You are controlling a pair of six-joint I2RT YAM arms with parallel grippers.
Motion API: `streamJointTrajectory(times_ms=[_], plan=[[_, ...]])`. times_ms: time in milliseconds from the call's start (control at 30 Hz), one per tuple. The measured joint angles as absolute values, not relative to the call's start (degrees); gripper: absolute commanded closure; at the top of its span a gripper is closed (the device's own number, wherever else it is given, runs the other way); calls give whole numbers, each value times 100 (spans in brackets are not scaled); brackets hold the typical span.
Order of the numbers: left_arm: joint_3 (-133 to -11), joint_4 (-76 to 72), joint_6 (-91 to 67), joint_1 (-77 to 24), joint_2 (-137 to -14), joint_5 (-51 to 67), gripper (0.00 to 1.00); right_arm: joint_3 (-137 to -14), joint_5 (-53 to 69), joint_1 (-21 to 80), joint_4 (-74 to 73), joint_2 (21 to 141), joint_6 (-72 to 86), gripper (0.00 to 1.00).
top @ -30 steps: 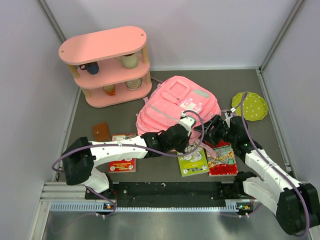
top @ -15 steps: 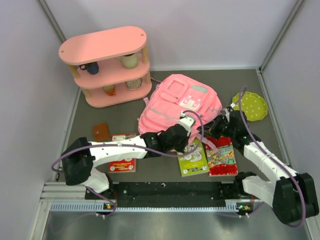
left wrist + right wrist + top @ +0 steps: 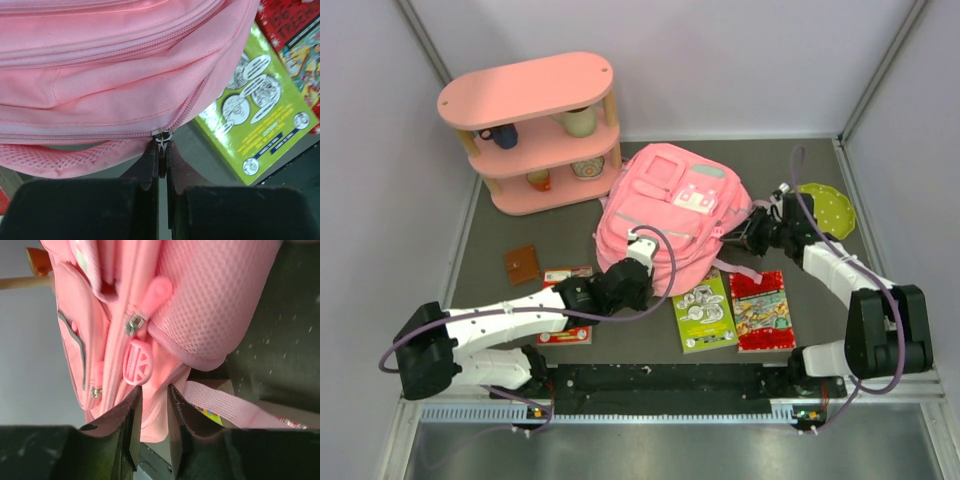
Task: Pack the student bag
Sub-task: Unzip the student bag at the center of the board.
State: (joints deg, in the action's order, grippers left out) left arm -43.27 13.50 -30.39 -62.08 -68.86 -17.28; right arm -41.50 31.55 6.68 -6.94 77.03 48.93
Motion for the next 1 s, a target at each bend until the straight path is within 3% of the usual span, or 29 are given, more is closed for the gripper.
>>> streamJointTrajectory(times_ms=[33,100,333,533,800,833,867,933,967,1000], plan=[[-4265,1439,-3037,-6189,-6836,-1702,100,-4219,3194,604,-663,7773,4821,37],[-4237,1586,-3004,-6154,-6842,-1594,100,-4254,3212,493,-495,7800,4724,21],[-4735,1848,-2919,-6165,-7472,-1017,100,-3741,3321,434,-443,6431,4670,18],[-5564,1804,-2751,-6230,-8075,-554,100,-2571,3395,1114,-508,4849,5365,18],[-6141,1695,-2550,-6353,-8613,-211,100,-2095,3138,1546,-449,4515,6121,18],[-6152,1697,-2534,-6368,-8659,-191,100,-2095,3114,1551,-370,4589,6169,22],[-6160,1695,-2528,-6379,-8696,-176,100,-2095,3109,1562,-281,4692,6211,41],[-6160,1699,-2515,-6390,-8744,-163,100,-2095,3107,1570,-119,4915,6263,57],[-6160,1702,-2510,-6392,-8759,-152,100,-2095,3107,1575,-30,5048,6298,82],[-6160,1702,-2508,-6392,-8766,-150,100,-2095,3098,1575,30,5164,6316,93]])
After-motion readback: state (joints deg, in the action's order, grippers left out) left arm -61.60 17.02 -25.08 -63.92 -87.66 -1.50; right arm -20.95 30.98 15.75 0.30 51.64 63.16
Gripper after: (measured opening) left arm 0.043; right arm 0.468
